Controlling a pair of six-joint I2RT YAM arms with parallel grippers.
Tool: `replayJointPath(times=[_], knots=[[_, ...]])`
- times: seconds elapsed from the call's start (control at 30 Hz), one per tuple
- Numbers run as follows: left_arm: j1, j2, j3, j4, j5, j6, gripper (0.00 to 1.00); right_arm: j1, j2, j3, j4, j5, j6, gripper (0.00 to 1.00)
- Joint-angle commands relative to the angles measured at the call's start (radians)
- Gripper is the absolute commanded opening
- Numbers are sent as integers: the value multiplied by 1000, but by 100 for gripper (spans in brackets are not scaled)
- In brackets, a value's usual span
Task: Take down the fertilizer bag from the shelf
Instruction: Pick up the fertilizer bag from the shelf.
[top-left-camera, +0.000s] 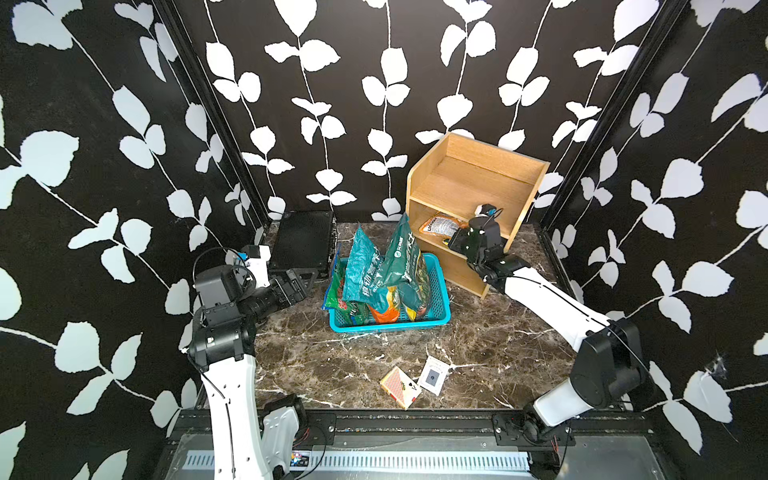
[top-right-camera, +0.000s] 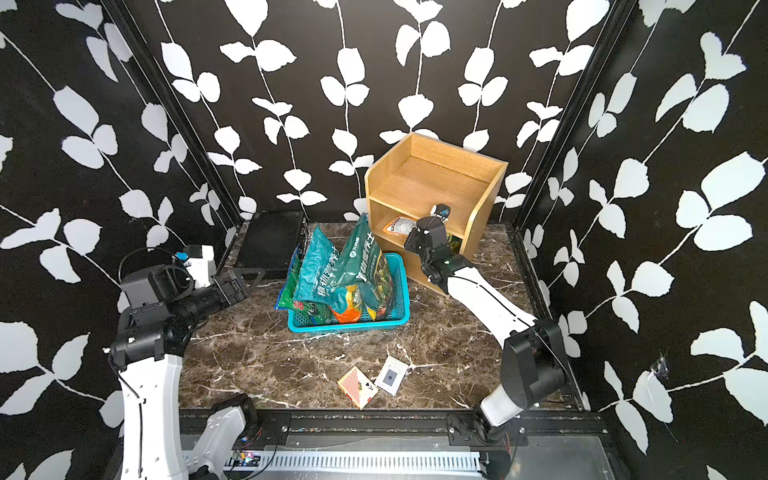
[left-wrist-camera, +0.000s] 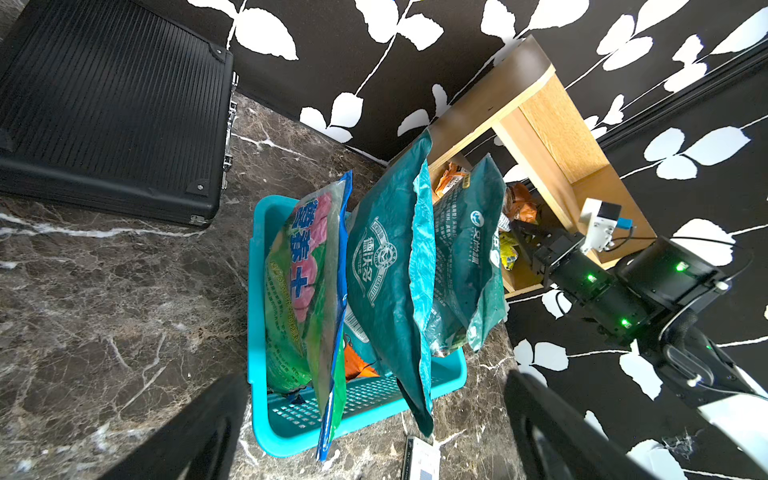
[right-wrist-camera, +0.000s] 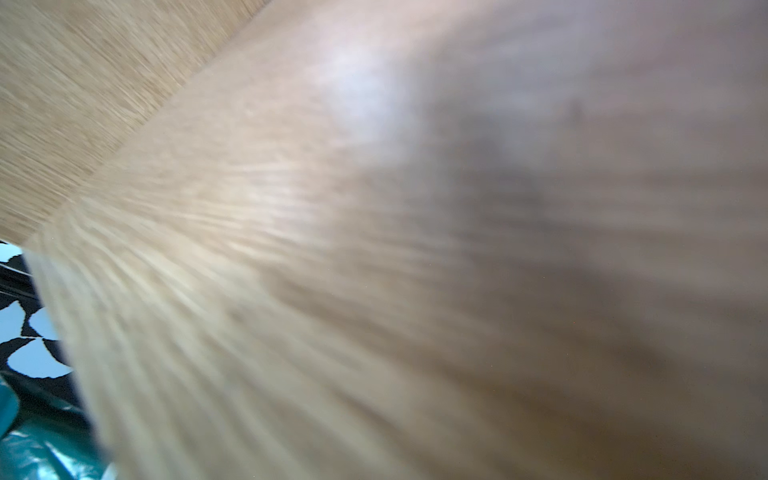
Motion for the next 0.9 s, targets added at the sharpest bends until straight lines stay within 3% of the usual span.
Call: replayJointPath(times=[0.0,0.5,0.7,0.87], knots=[[6,-9,-2,-2,9,6,99,-3,-8,47,36,-8,-50,0],[5,-9,-2,-2,9,6,99,125,-194,54,25,-68,-186,0],[5,-9,-2,-3,9,6,99,201,-220,95,-20,-28,-269,0],[6,-9,-1,-3,9,6,99,236,-224,109,-16,-69,-347,0]])
